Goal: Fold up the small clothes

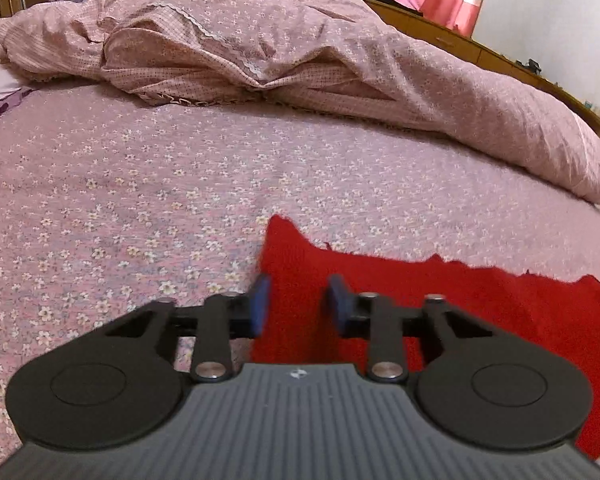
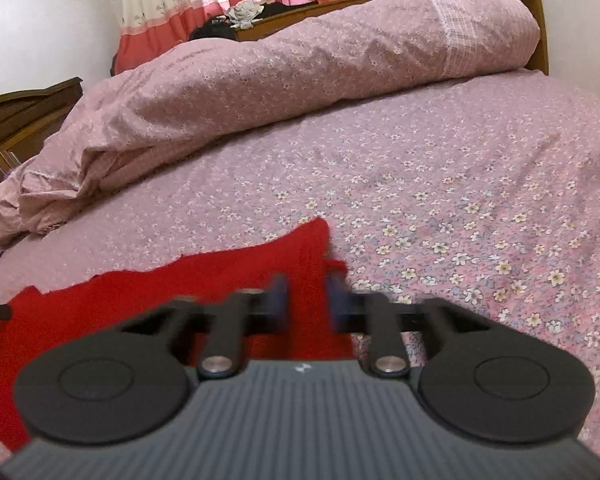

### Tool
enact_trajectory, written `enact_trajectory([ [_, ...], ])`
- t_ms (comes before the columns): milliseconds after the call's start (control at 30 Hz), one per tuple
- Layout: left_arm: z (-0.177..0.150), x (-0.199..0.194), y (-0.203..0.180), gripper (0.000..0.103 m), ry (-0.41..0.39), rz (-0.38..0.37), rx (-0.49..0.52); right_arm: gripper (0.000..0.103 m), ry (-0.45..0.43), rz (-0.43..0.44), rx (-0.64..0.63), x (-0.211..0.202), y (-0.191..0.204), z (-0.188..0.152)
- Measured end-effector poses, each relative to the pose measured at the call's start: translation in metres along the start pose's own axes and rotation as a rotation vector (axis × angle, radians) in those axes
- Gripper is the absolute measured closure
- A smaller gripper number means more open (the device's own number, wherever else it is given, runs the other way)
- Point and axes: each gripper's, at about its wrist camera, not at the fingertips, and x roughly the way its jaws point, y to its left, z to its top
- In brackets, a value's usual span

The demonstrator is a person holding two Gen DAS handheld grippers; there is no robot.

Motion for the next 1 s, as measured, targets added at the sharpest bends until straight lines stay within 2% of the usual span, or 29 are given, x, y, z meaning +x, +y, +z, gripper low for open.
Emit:
enact_trajectory([
  [33, 0.002, 0.000, -0.001, 0.084, -0.006, -0.006, -0.001, 0.086, -0.021, 0.005, 0.017, -0.005, 0.000, -0.001],
  [100, 0.007, 0.003, -0.007, 0.086, -0.012, -0.019, -0.002, 0.090, -0.077, 0.002, 0.049, -0.018, -0.001, -0.003],
  [167, 0.010, 0.008, -0.013, 0.086, -0.012, 0.005, 0.032, 0.090, -0.124, -0.027, 0.091, -0.029, -0.005, -0.006],
  [233, 0.011, 0.019, -0.018, 0.087, 0.003, 0.047, 0.063, 0.090, -0.101, -0.060, 0.116, -0.023, -0.012, -0.009],
  [400, 0.007, 0.039, -0.014, 0.087, 0.058, 0.125, 0.075, 0.089, -0.030, -0.114, 0.066, 0.000, -0.010, -0.020],
  [533, 0.008, 0.024, -0.017, 0.085, 0.028, 0.140, 0.019, 0.086, -0.012, -0.120, 0.043, -0.003, -0.007, -0.020],
  [633, 0.006, 0.003, -0.037, 0.084, -0.002, 0.155, 0.107, 0.082, -0.012, -0.121, 0.051, -0.010, -0.004, -0.015],
  [700, 0.004, -0.010, -0.048, 0.077, -0.005, 0.149, 0.149, 0.078, -0.016, -0.129, 0.067, -0.017, -0.003, -0.013],
  [767, 0.002, -0.024, -0.054, 0.059, 0.005, 0.125, 0.163, 0.074, -0.038, -0.133, 0.064, -0.031, 0.000, -0.014],
  [833, -0.001, -0.037, -0.056, 0.049, 0.003, 0.098, 0.155, 0.059, -0.068, -0.140, 0.048, -0.046, 0.006, -0.017],
  [900, -0.007, -0.050, -0.058, 0.045, -0.013, 0.100, 0.161, 0.054, -0.093, -0.143, 0.036, -0.059, 0.010, -0.021],
  [1000, -0.017, -0.066, -0.063, 0.040, -0.031, 0.100, 0.200, 0.054, -0.114, -0.127, 0.013, -0.080, 0.018, -0.031],
])
